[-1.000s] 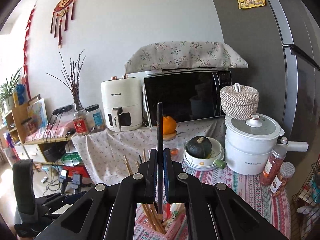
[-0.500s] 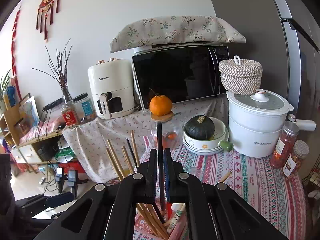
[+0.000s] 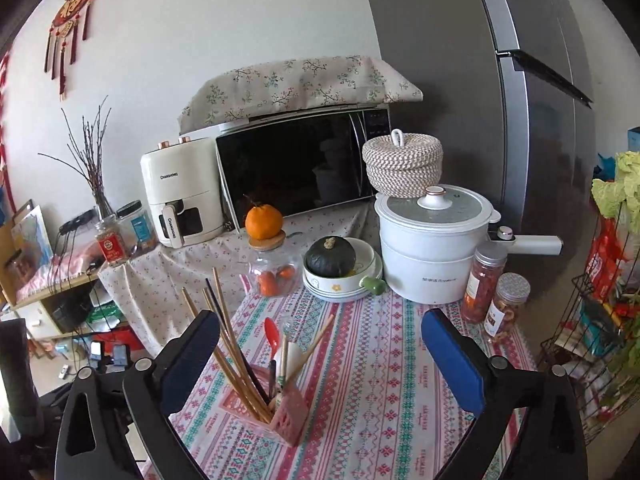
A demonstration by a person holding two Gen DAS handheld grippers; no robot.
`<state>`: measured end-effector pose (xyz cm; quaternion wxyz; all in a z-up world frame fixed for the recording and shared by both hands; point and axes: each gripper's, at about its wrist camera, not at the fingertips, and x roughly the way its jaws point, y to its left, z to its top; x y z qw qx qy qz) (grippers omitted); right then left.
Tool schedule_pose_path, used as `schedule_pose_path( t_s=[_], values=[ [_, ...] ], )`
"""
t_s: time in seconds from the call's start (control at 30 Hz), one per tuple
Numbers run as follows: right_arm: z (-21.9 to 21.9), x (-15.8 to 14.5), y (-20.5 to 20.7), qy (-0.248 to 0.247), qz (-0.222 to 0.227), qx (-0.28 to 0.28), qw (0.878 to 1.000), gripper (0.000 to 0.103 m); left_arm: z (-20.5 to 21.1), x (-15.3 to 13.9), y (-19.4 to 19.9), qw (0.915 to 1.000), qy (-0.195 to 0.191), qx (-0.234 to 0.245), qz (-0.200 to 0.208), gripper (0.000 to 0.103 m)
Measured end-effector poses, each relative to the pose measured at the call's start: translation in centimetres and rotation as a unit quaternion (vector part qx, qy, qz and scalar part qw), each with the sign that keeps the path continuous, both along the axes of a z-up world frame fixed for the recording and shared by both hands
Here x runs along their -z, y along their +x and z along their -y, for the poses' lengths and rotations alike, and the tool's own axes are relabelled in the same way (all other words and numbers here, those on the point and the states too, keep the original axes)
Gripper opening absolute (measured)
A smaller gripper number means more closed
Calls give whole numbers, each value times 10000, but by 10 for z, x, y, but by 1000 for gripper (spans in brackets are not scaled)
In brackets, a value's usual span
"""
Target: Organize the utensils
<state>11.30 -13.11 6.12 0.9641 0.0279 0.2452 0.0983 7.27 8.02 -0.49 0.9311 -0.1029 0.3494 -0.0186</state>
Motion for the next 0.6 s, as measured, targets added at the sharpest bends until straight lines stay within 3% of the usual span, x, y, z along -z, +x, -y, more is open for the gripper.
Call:
schedule_pose_path(
  t_s=[0.03, 0.2, 0.37, 0.6],
  values=[
    [5, 0, -8, -69, 14, 37, 10000, 103, 4, -2, -5, 9999, 91, -65, 59, 102],
    [21, 5, -42, -543, -105, 234, 9982, 103, 25, -12, -25, 9977, 630, -166, 164, 102],
    [34, 13, -70, -774, -347, 624, 9944, 103, 40, -18, -48, 9976, 690, 15, 101, 102],
    [48, 25, -100, -626, -573, 1079, 9905, 103, 52, -17, -67, 9961, 872, 110, 116, 102]
  ],
)
